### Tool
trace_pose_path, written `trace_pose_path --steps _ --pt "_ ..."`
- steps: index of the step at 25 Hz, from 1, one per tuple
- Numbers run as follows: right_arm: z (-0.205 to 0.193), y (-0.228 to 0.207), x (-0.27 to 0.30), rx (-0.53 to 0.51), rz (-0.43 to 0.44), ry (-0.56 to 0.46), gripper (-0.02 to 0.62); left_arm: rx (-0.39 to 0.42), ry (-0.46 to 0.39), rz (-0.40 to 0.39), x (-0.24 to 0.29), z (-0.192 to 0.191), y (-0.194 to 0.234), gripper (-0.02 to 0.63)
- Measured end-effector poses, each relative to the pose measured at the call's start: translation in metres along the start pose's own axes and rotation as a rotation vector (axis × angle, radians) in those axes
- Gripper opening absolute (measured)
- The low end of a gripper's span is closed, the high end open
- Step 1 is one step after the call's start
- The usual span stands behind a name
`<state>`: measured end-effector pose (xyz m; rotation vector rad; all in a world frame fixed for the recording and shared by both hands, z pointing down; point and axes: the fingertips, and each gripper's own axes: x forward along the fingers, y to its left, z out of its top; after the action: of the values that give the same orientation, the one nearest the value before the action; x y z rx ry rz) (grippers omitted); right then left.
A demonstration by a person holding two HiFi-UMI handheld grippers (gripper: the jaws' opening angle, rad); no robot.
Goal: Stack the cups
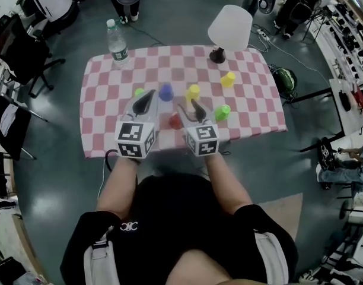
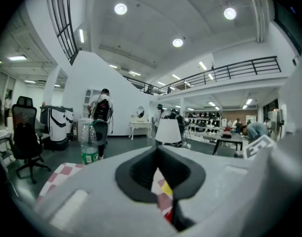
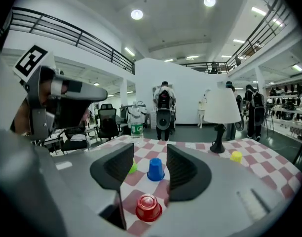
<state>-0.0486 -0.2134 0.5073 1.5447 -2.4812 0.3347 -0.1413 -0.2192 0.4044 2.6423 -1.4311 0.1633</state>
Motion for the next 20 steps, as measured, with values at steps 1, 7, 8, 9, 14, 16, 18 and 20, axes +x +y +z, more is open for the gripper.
trace_pose_path --steps 1,7,8,9,14,16,18,20 --pt "-0.009 0.001 0.003 0.003 -0.001 0.021 0.193 -0.002 0.004 -0.002 0.0 -0.002 0.002 -0.002" --pt "-0.059 0.007 0.015 0.01 0.01 0.16 0.195 -0.005 0.025 -0.003 -0.005 -0.011 0.01 -0.002" --pt "-0.069 0.009 0.017 0.011 0.016 0.189 0.195 -0.006 0.025 0.0 -0.007 -0.012 0.011 -0.002" --pt "-0.078 0.009 0.019 0.011 0.018 0.215 0.195 -0.008 0.024 0.004 -0.008 -0.012 0.013 -0.002" --pt "-0.118 0.002 0.026 0.011 0.003 0.311 0.202 -0.014 0.01 0.024 -0.015 -0.013 0.019 -0.002" --pt "-0.13 0.0 0.027 0.013 -0.005 0.341 0.204 -0.015 0.011 0.029 -0.017 -0.014 0.021 -0.002" --pt "-0.138 -0.003 0.029 0.013 -0.01 0.357 0.204 -0.016 0.016 0.033 -0.018 -0.015 0.023 -0.002" --pt "-0.145 -0.005 0.032 0.014 -0.01 0.367 0.204 -0.016 0.019 0.037 -0.019 -0.016 0.024 -0.002"
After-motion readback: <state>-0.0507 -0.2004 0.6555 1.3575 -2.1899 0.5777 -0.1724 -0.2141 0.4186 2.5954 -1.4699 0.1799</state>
